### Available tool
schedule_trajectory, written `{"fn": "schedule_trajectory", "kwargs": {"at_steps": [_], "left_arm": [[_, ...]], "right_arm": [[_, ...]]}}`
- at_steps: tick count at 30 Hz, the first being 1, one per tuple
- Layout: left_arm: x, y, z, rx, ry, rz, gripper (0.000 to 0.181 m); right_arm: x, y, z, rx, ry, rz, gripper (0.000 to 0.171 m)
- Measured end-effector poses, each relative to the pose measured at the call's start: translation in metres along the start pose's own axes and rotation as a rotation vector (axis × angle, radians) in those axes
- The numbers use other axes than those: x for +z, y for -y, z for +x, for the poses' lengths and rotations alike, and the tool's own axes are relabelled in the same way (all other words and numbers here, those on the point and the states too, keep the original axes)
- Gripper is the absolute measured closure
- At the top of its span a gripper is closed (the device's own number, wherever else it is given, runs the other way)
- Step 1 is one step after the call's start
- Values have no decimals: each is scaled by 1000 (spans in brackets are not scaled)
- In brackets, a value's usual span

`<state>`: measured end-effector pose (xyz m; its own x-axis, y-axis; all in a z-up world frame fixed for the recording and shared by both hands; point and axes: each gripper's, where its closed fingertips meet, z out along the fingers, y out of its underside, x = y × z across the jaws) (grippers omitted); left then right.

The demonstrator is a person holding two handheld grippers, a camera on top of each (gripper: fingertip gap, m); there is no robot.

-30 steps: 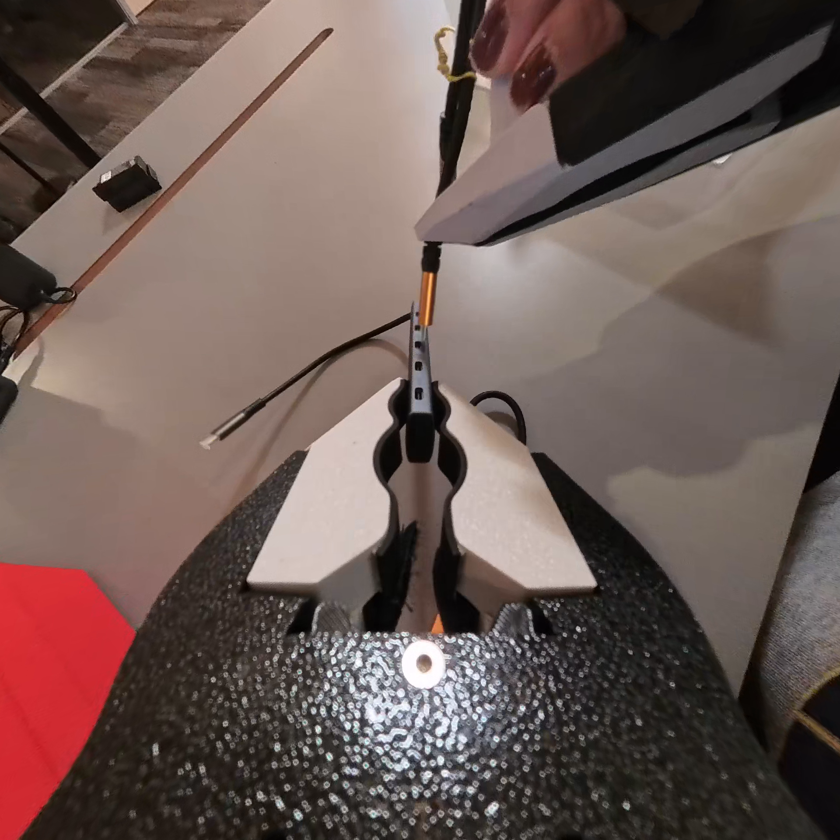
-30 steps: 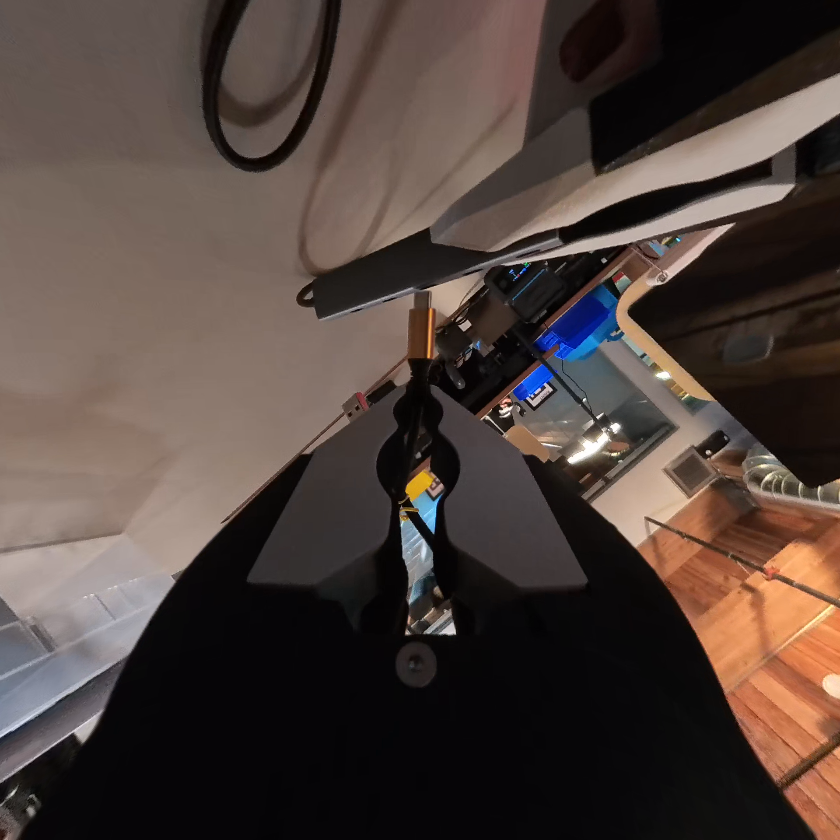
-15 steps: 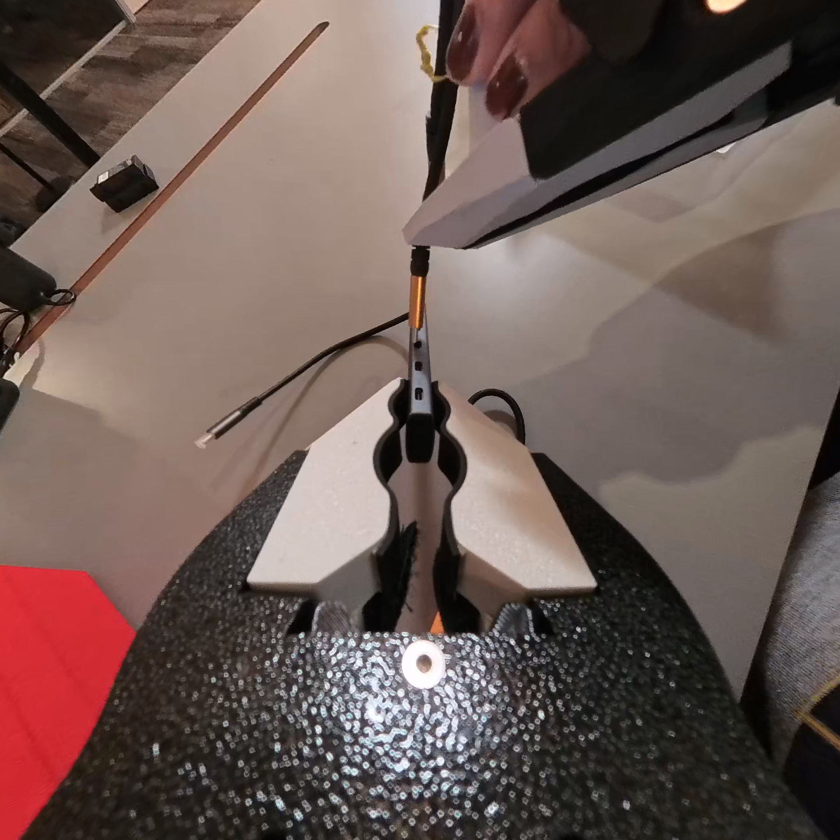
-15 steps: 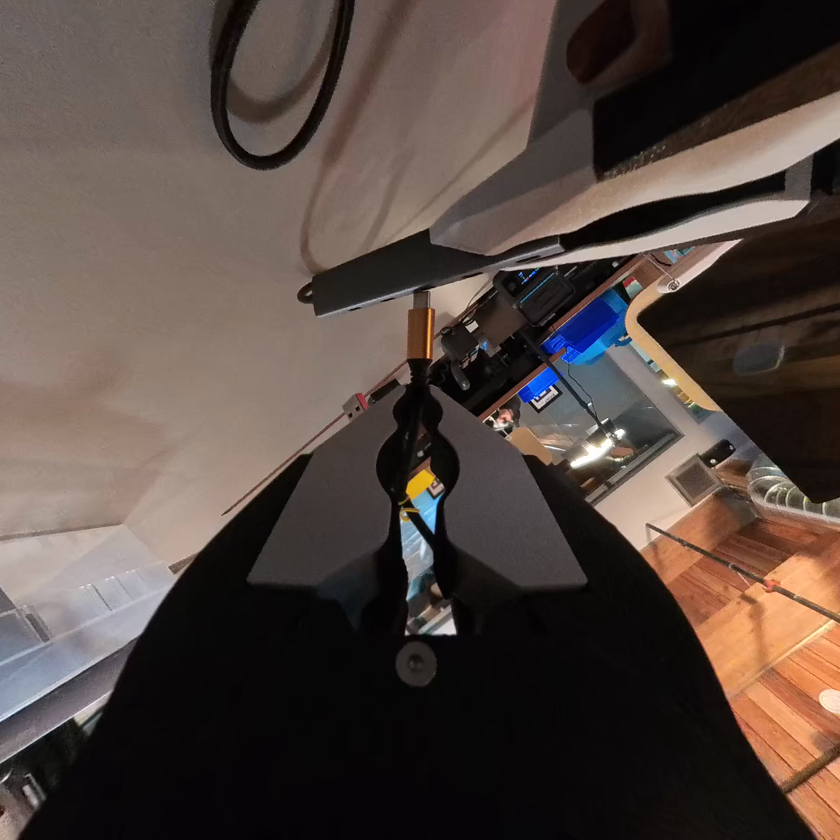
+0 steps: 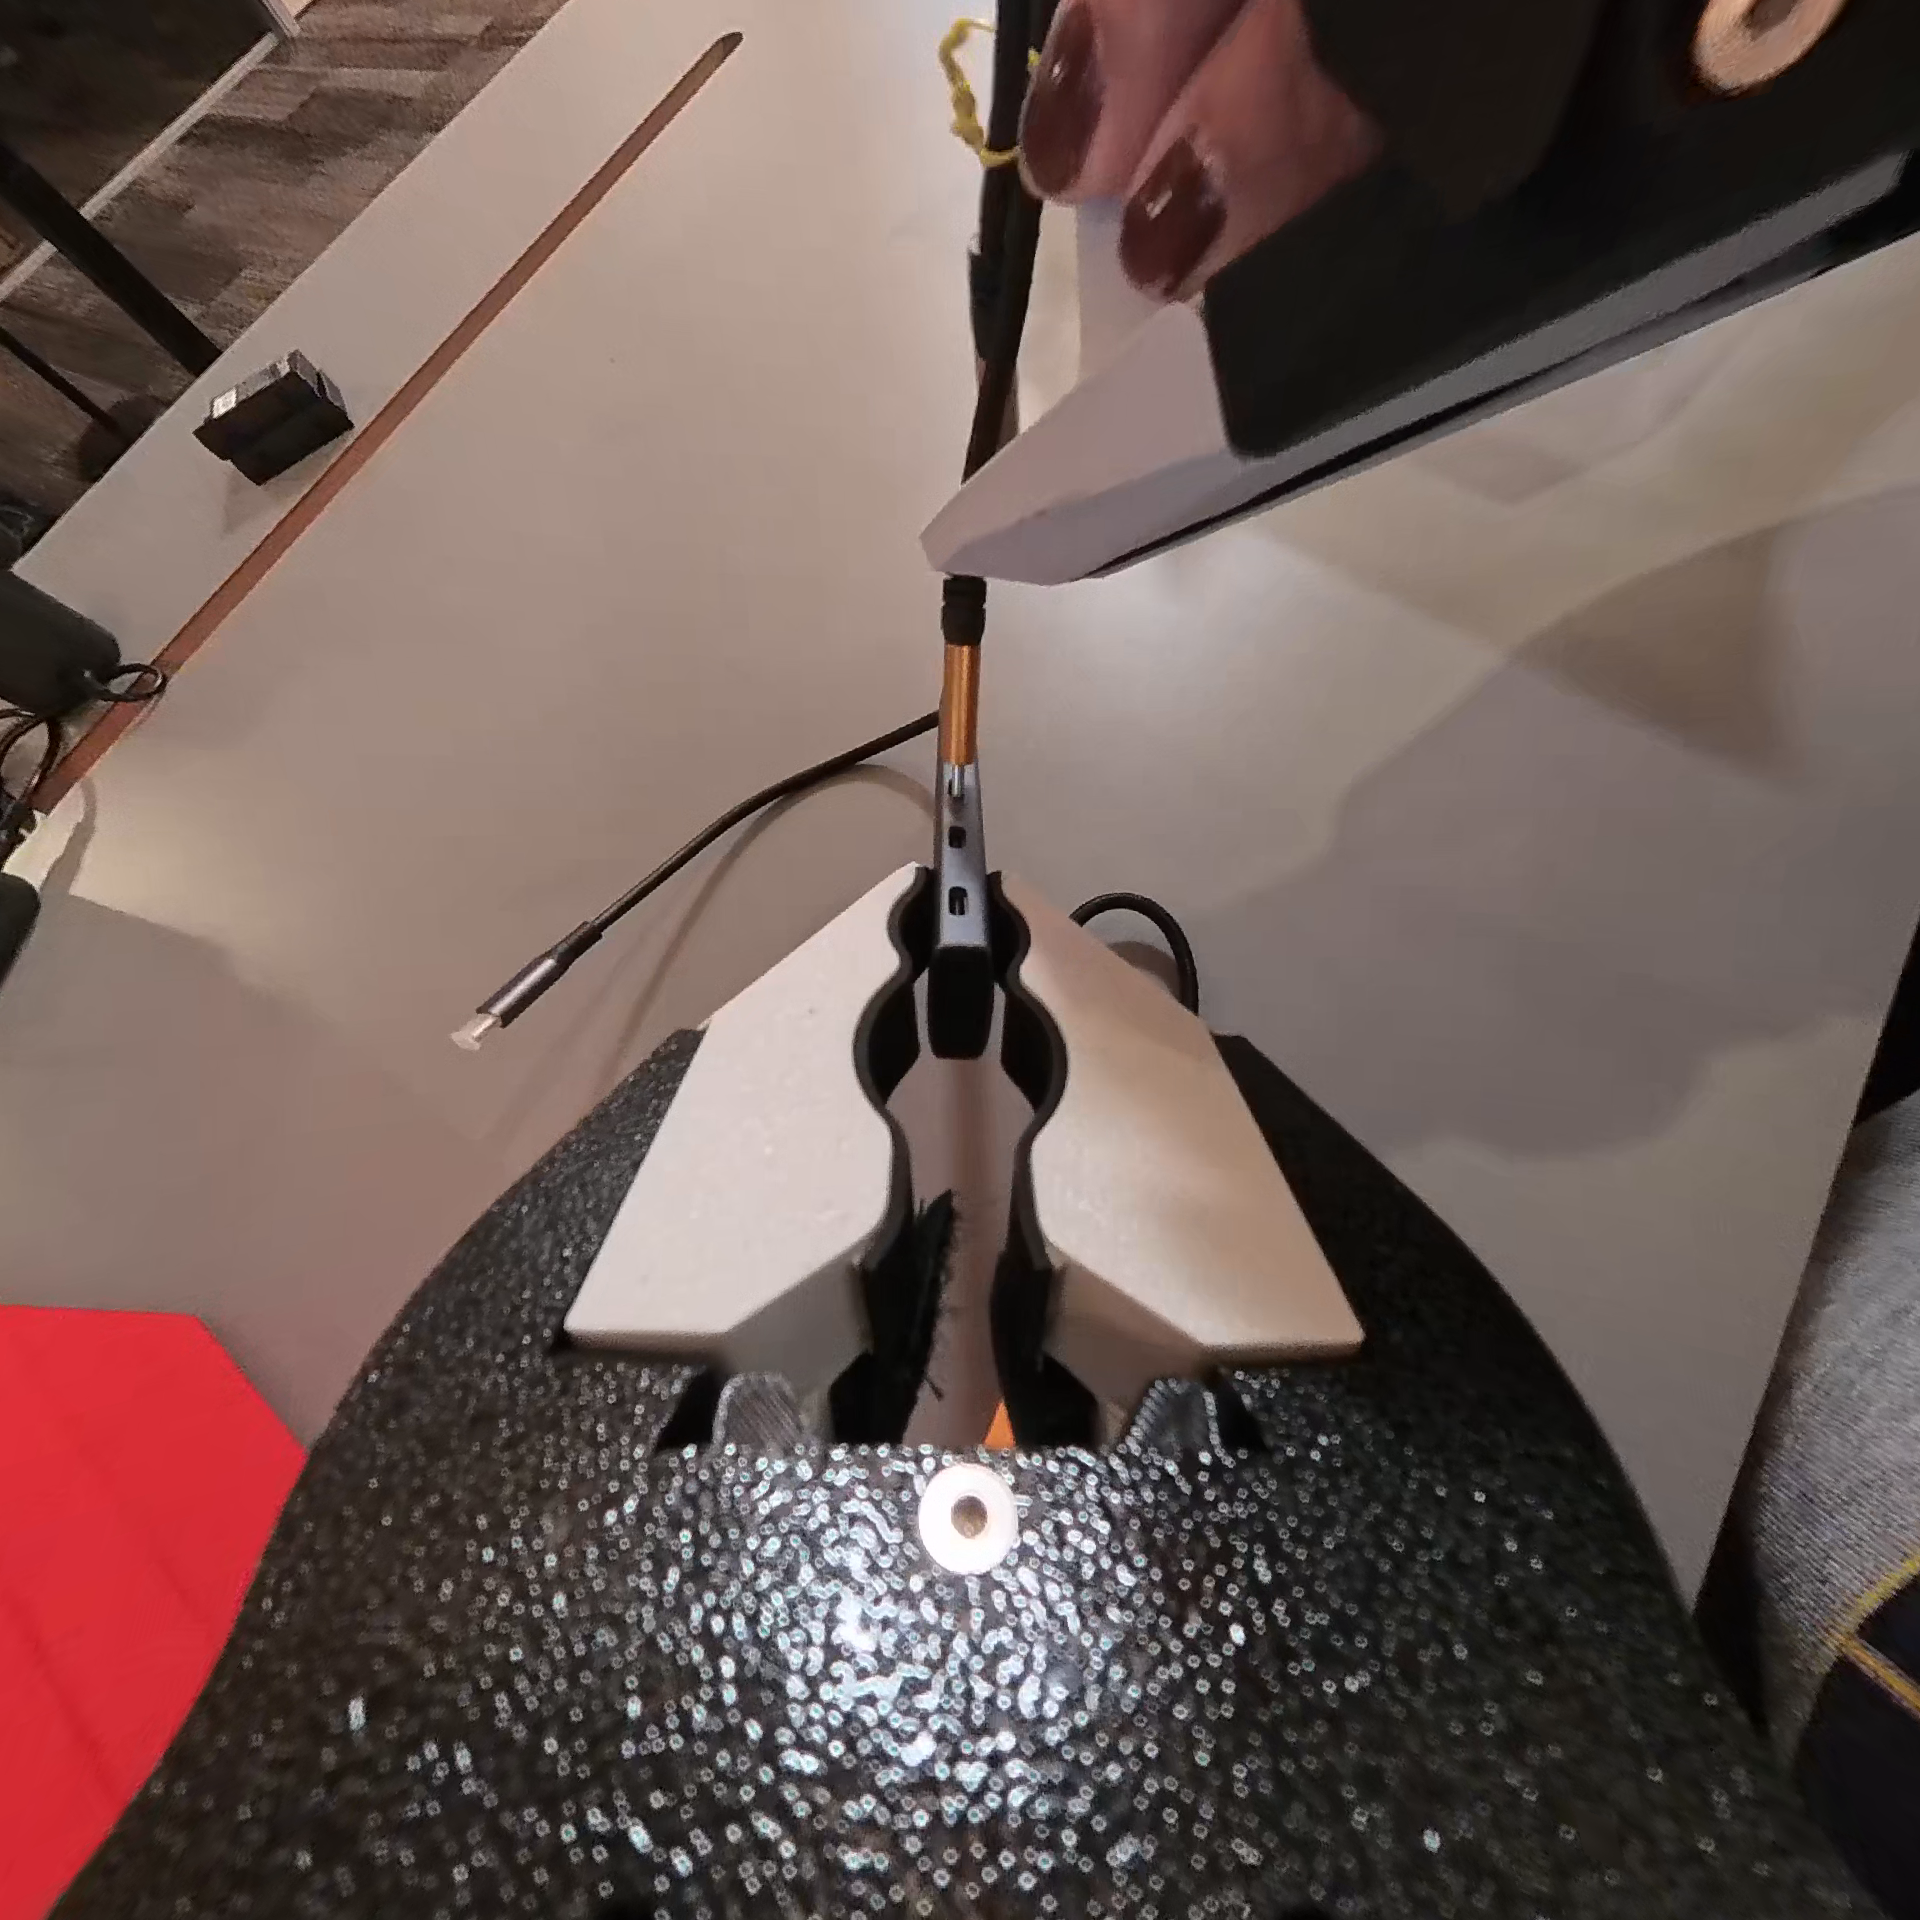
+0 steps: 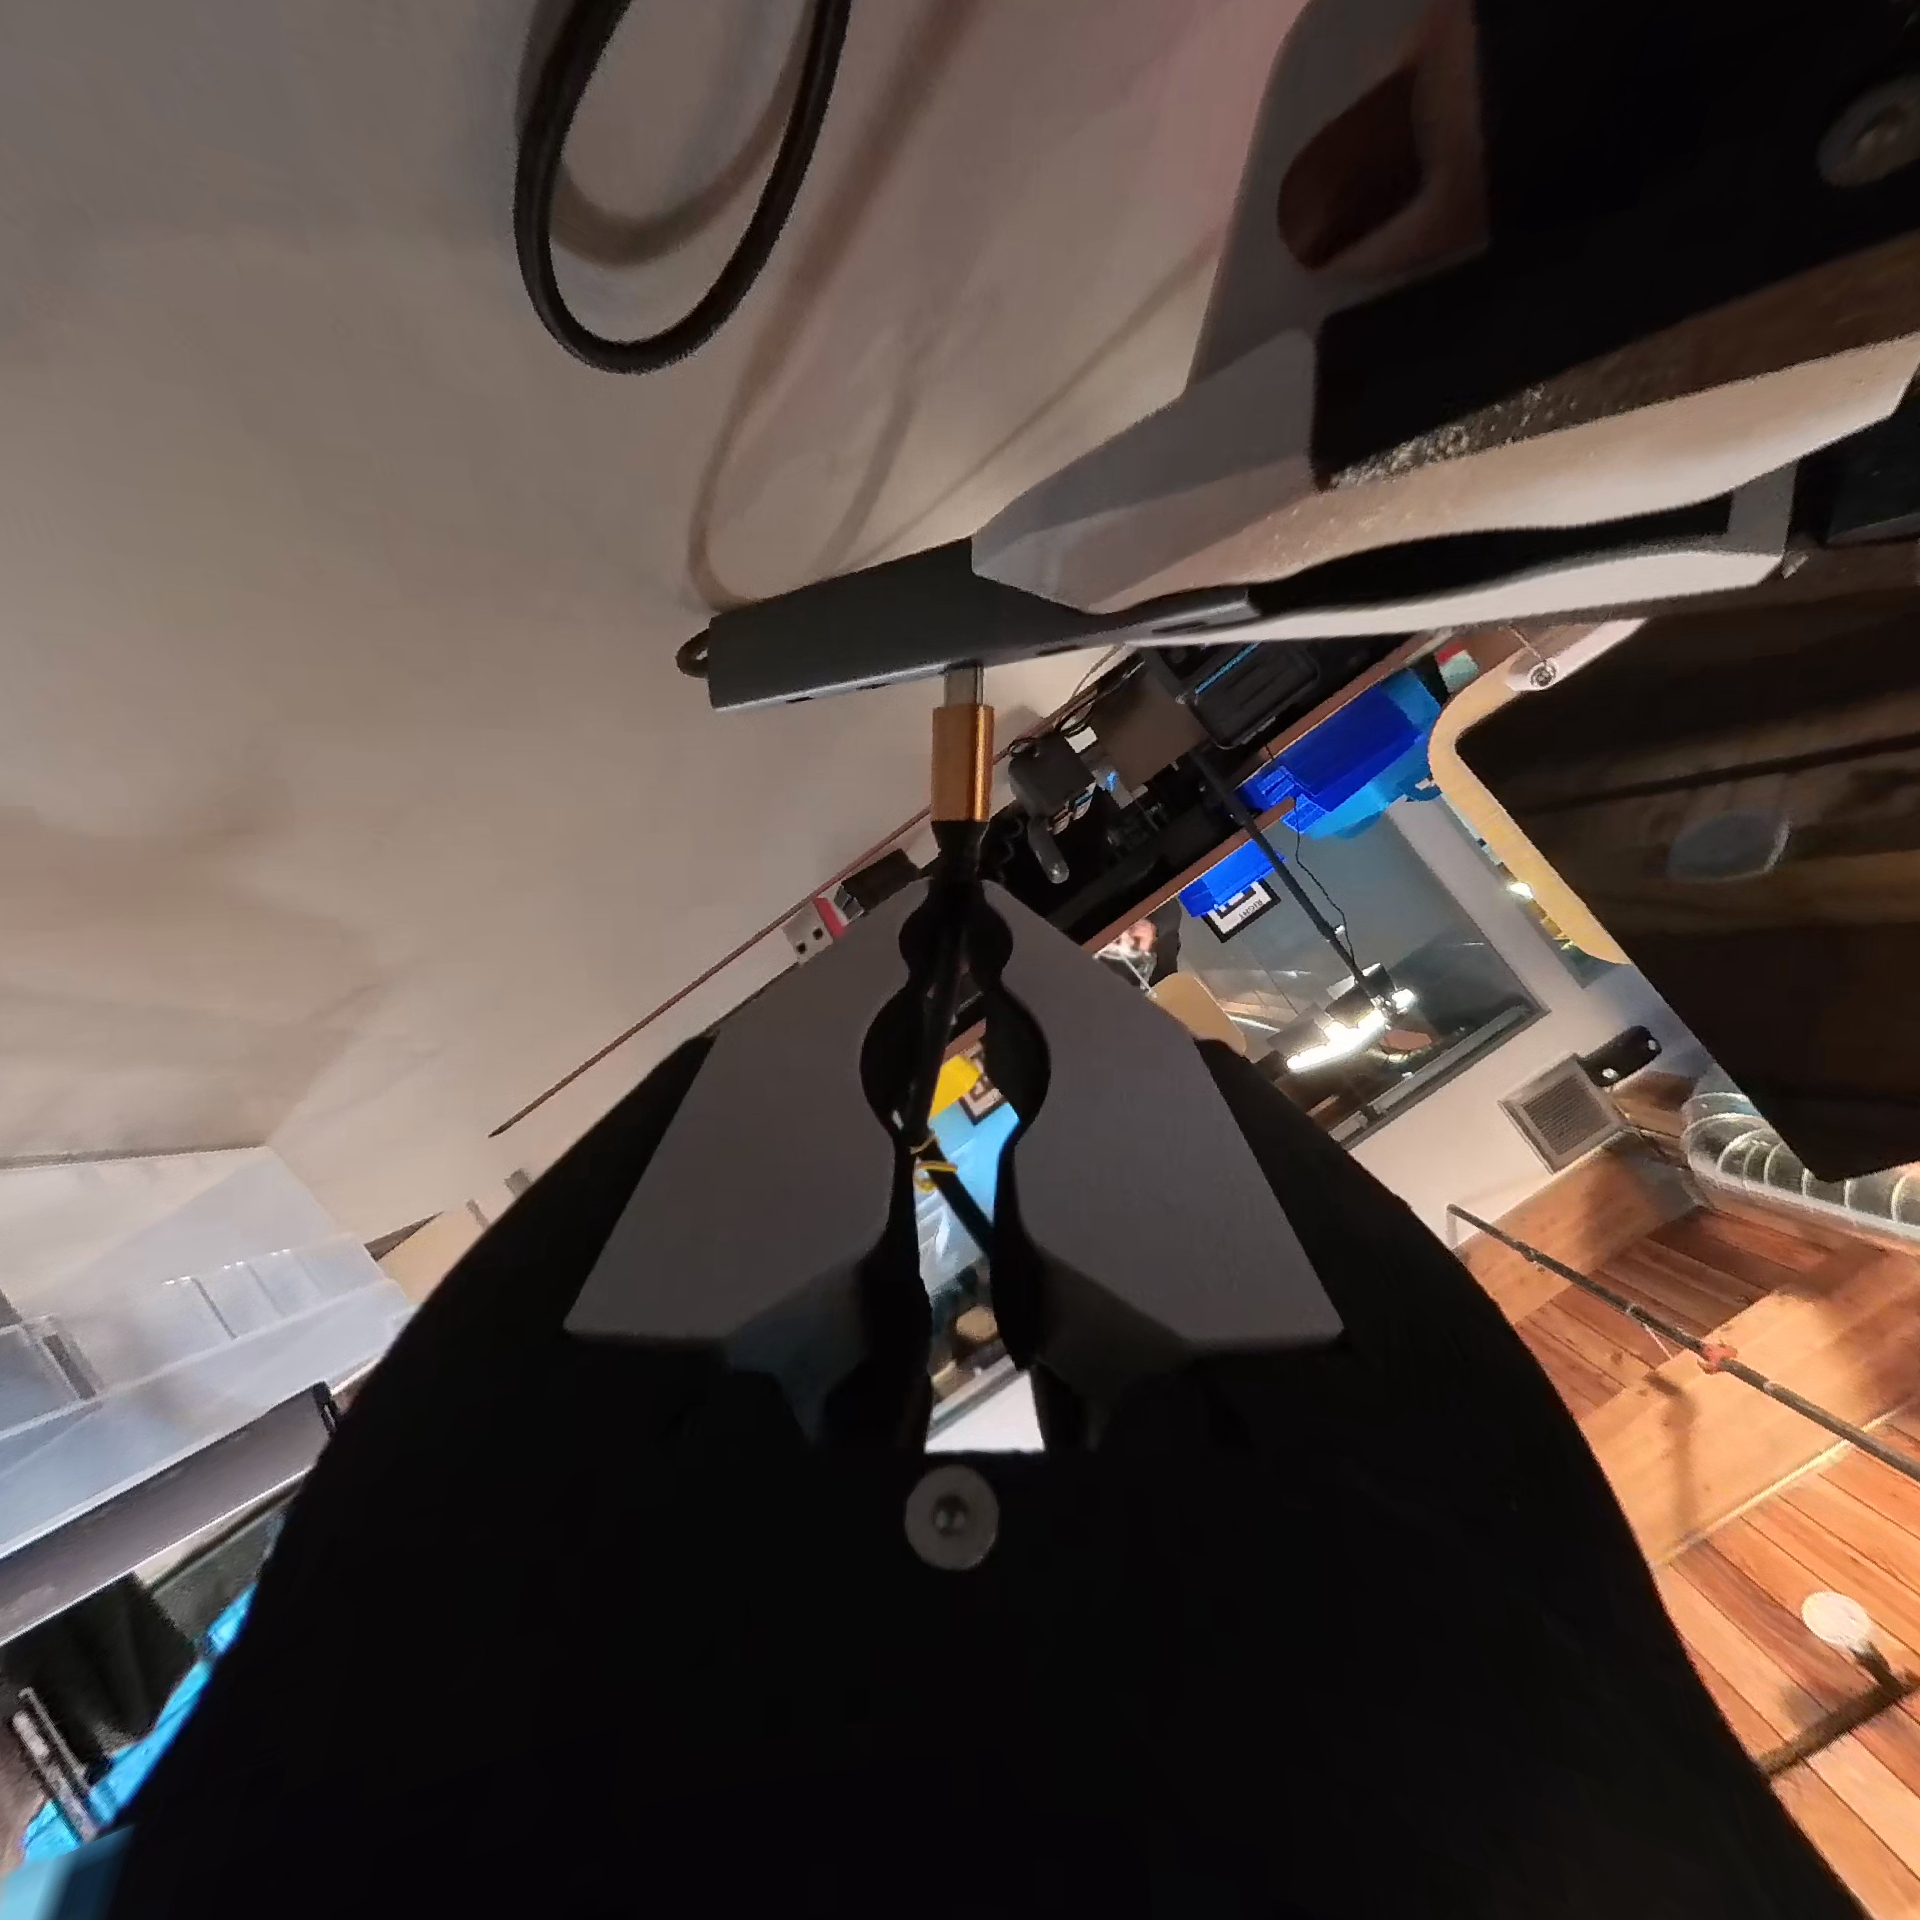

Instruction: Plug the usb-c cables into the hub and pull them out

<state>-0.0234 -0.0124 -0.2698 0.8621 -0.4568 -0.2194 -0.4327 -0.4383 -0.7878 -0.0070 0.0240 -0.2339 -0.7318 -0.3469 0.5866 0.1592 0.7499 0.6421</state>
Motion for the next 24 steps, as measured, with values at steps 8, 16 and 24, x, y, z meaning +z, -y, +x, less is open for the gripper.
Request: {"fn": "schedule_trajectory", "kwargs": {"at_steps": [8,16,24], "left_arm": [[0,0,1,1,-1,4,174],[7,-3,7,47,-1,6,174],[12,-3,5,-7,-52,62,175]], "right_arm": [[1,4,0,-17,4,-12,170],[4,8,-7,68,32,18,171],[8,9,-11,159,37,10,171]]}}
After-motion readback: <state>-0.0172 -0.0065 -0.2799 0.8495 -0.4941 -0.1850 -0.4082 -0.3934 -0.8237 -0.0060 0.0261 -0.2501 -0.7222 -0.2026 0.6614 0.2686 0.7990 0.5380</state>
